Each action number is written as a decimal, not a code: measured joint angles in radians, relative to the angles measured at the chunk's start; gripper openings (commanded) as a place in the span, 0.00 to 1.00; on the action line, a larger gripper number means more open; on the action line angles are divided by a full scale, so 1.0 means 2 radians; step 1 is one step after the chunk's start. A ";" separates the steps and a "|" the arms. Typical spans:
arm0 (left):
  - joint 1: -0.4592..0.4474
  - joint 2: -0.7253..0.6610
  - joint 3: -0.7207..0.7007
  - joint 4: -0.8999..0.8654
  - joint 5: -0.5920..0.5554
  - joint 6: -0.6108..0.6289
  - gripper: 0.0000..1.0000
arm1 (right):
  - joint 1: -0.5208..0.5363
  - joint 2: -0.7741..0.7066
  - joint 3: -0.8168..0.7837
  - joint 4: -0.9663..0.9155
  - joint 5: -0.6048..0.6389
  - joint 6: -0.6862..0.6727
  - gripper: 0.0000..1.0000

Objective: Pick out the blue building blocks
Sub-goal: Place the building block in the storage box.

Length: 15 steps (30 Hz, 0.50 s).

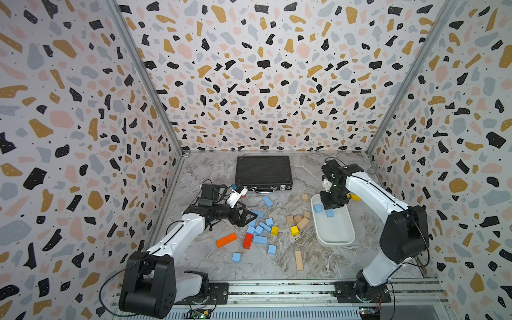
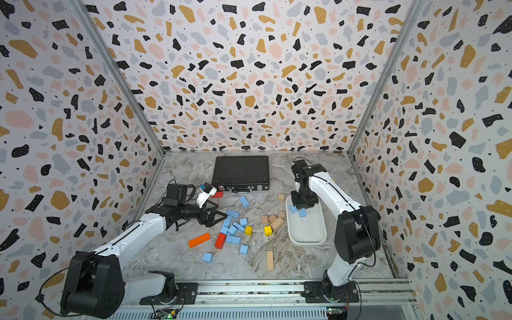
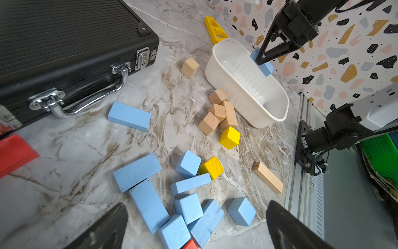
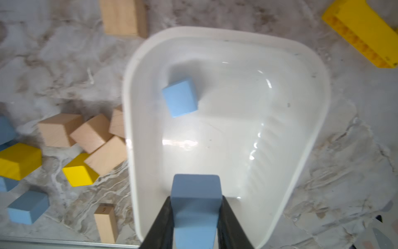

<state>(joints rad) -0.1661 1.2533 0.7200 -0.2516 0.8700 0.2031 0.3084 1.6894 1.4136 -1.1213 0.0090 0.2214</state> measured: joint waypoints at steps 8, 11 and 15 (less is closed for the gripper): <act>0.000 -0.002 0.000 -0.007 -0.010 0.010 1.00 | -0.031 0.063 0.019 0.015 -0.008 -0.067 0.27; 0.000 -0.004 0.000 -0.009 -0.012 0.011 1.00 | -0.033 0.076 0.008 0.032 -0.014 -0.068 0.27; 0.000 -0.004 0.000 -0.009 -0.014 0.012 1.00 | -0.033 0.077 -0.011 0.055 -0.014 -0.067 0.27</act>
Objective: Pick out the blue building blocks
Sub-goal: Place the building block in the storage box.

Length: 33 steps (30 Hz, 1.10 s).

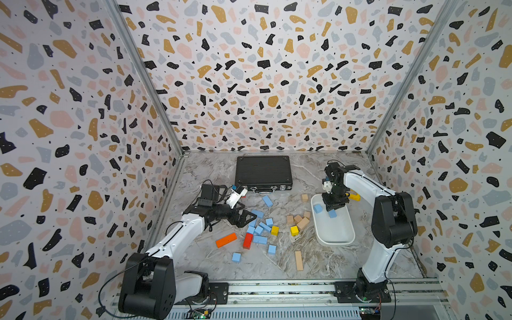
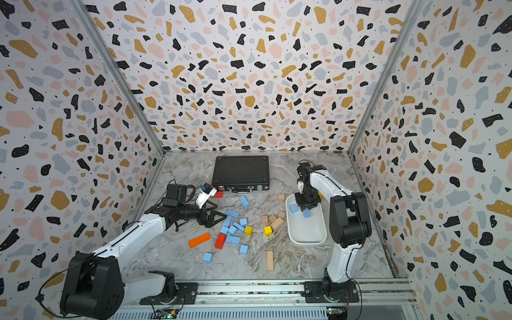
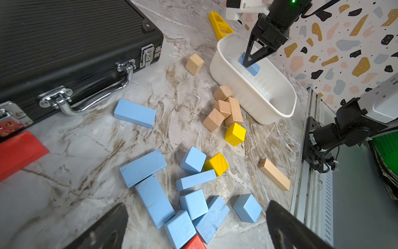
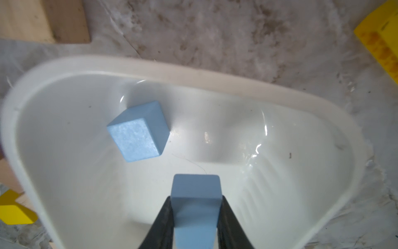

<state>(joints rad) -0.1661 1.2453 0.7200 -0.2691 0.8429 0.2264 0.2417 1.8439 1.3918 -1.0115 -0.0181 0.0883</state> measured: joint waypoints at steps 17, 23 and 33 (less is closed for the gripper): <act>0.000 0.000 0.000 -0.003 -0.008 0.012 1.00 | 0.000 0.031 -0.026 0.080 -0.007 0.013 0.29; 0.000 0.000 0.000 -0.004 -0.008 0.013 1.00 | 0.000 0.031 -0.035 0.089 -0.029 0.013 0.31; 0.000 0.000 0.000 -0.004 -0.008 0.013 1.00 | 0.000 0.018 -0.054 0.087 -0.052 0.012 0.45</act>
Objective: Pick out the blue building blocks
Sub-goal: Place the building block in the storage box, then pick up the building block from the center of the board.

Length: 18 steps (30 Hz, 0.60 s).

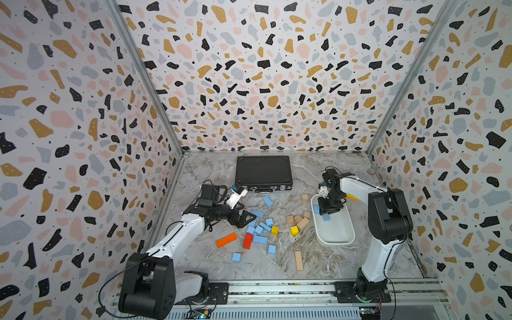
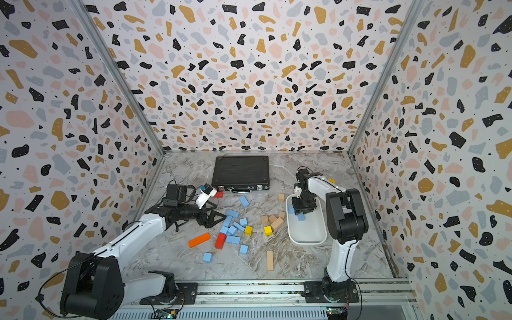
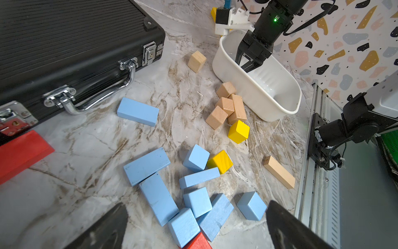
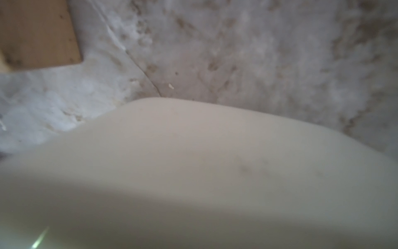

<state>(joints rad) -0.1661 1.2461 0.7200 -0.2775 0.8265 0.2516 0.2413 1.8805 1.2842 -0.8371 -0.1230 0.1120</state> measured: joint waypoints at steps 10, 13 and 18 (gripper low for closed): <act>0.000 0.001 0.000 0.000 0.001 0.000 1.00 | 0.005 -0.070 0.021 -0.039 0.020 0.014 0.44; 0.000 0.001 0.000 0.001 0.000 -0.006 1.00 | 0.029 -0.105 0.023 -0.052 0.028 0.034 0.44; 0.011 0.007 0.000 0.001 -0.005 -0.026 1.00 | 0.117 -0.152 0.023 -0.068 0.031 0.080 0.42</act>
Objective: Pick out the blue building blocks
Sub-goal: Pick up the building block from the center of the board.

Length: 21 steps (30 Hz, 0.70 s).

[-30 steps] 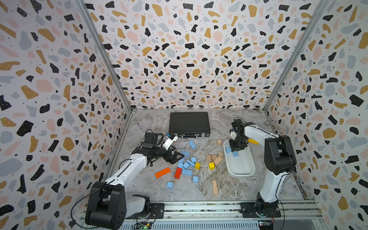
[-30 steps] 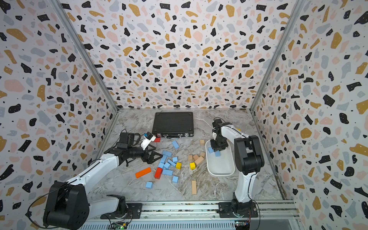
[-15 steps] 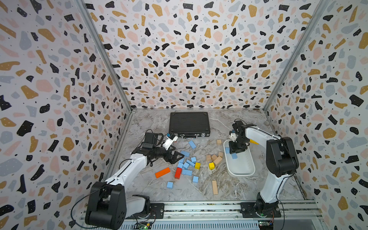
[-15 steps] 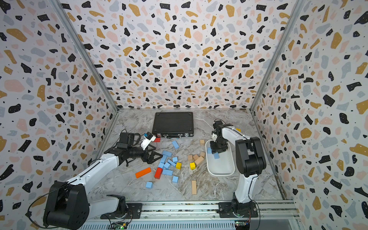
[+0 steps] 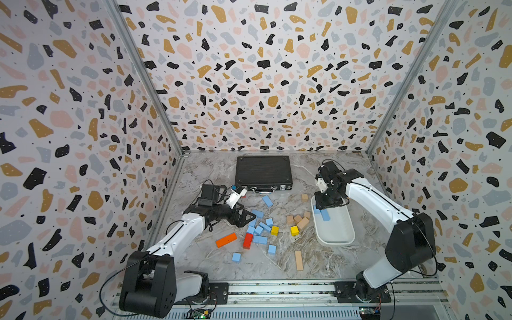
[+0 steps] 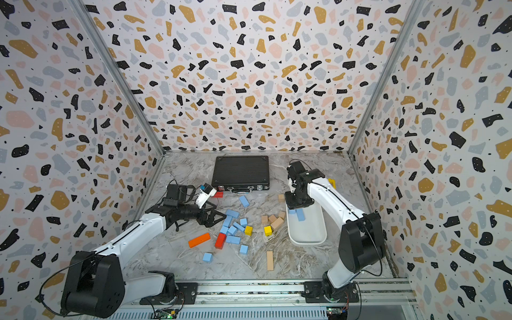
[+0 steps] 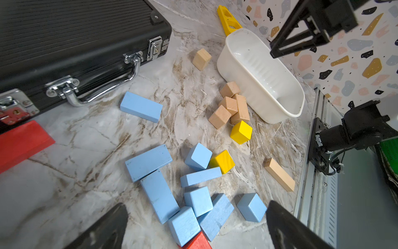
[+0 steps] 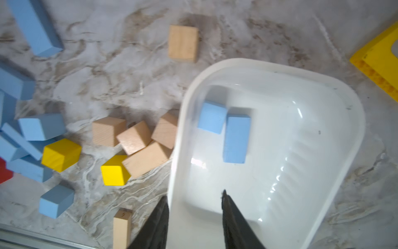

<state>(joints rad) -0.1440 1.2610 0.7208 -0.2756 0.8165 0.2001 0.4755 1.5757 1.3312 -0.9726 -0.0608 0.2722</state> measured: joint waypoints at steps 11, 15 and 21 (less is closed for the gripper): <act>0.070 -0.049 0.027 -0.120 0.051 0.172 0.97 | 0.137 -0.022 -0.080 0.081 -0.086 -0.074 0.39; 0.071 -0.075 0.033 -0.213 0.061 0.325 0.95 | 0.156 -0.022 -0.115 0.132 -0.110 -0.132 0.39; 0.071 -0.088 0.019 -0.299 0.060 0.459 0.95 | 0.205 -0.015 -0.152 0.210 -0.138 -0.201 0.40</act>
<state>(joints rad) -0.0013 1.0855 0.7593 -0.8730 0.9367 1.1172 0.8848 1.5448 1.0275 -0.5529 -0.3370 -0.1307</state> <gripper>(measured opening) 0.945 0.392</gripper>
